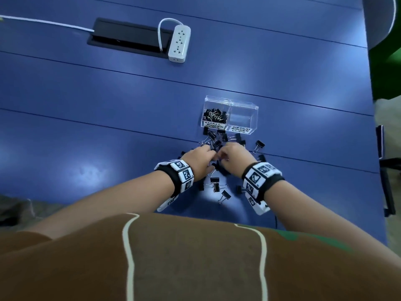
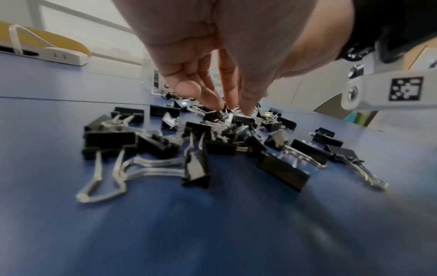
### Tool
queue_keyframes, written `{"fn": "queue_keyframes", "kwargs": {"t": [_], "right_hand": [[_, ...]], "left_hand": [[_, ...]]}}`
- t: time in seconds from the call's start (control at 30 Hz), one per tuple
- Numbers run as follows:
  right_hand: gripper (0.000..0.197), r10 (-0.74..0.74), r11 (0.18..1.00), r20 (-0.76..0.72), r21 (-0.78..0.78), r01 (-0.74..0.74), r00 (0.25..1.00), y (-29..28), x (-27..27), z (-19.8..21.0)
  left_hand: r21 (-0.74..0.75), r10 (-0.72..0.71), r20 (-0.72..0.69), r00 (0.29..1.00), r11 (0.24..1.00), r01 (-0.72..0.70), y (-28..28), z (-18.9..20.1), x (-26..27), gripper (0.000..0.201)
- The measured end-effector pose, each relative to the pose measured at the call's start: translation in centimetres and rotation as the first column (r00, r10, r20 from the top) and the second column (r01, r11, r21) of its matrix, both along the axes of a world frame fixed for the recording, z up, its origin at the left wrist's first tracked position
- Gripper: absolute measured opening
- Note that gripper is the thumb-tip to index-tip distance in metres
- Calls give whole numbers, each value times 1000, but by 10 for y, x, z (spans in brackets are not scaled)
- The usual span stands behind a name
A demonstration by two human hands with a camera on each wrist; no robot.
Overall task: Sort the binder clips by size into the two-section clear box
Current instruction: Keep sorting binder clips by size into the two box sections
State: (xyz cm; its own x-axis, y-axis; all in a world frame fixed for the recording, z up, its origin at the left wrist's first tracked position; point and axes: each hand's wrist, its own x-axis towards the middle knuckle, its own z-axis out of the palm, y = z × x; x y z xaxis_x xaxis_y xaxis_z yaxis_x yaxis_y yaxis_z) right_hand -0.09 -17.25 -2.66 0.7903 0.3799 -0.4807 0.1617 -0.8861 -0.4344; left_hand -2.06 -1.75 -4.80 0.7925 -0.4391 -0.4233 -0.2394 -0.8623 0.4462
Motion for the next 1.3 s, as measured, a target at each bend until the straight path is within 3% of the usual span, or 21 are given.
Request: {"fn": "queue_keyframes", "kwargs": {"t": [0.1,0.23,0.37,0.43,0.5,0.6,0.7,0.77,0.83,0.9,0.97,1.03,1.1,1.17,1.3], "right_hand": [[25,-76,997,-8,25,76,997,-6,-17,-14],[13,-195,978,25,85,192,981,-8,-24,-22],[5,-205,971,53,133,197,977,-15,-35,-27],[8,-209,965,70,178,194,975,-19,-40,-24],[5,-312,925,54,244,291,949,-26,-43,-21],[7,-579,761,-19,345,549,815,-42,-39,-17],[18,-772,504,-186,402,764,607,-58,-25,-15],[22,-804,336,-337,421,842,490,-62,-15,-13],[20,-790,281,-406,427,859,460,-60,-6,-12],[15,-770,374,-358,417,829,528,-52,0,-11],[16,-713,563,-219,387,730,666,-41,6,-10],[28,-583,749,-86,329,575,808,-29,10,-8],[42,-435,870,-22,246,427,900,-20,13,-9],[46,-338,934,4,126,335,941,-17,14,-13],[39,-359,933,-4,-6,359,933,-26,6,-22]], "left_hand": [[25,-11,6,1000,1000,10,-7,-3,-1,27],[8,56,10,998,998,-56,-7,-8,-1,25],[2,87,9,996,996,-87,-4,-7,3,26],[-12,130,68,989,992,-129,-2,-7,5,26],[15,133,129,983,991,-136,-2,-7,5,32],[35,100,97,990,994,-104,-4,-8,2,46],[-3,38,68,997,999,-38,-7,-8,-5,46],[-32,15,68,998,999,-13,-9,-7,-7,41],[-63,25,96,995,998,-19,-11,-4,-6,37],[-69,43,140,989,997,-34,-13,-2,0,41],[-37,49,166,985,998,-44,-15,-1,7,54],[17,42,161,986,999,-45,-16,-1,13,65],[60,47,127,991,997,-55,-14,0,15,68],[49,68,90,994,996,-73,-11,-2,13,64],[-52,149,36,988,988,-147,-2,-6,6,56]]}}
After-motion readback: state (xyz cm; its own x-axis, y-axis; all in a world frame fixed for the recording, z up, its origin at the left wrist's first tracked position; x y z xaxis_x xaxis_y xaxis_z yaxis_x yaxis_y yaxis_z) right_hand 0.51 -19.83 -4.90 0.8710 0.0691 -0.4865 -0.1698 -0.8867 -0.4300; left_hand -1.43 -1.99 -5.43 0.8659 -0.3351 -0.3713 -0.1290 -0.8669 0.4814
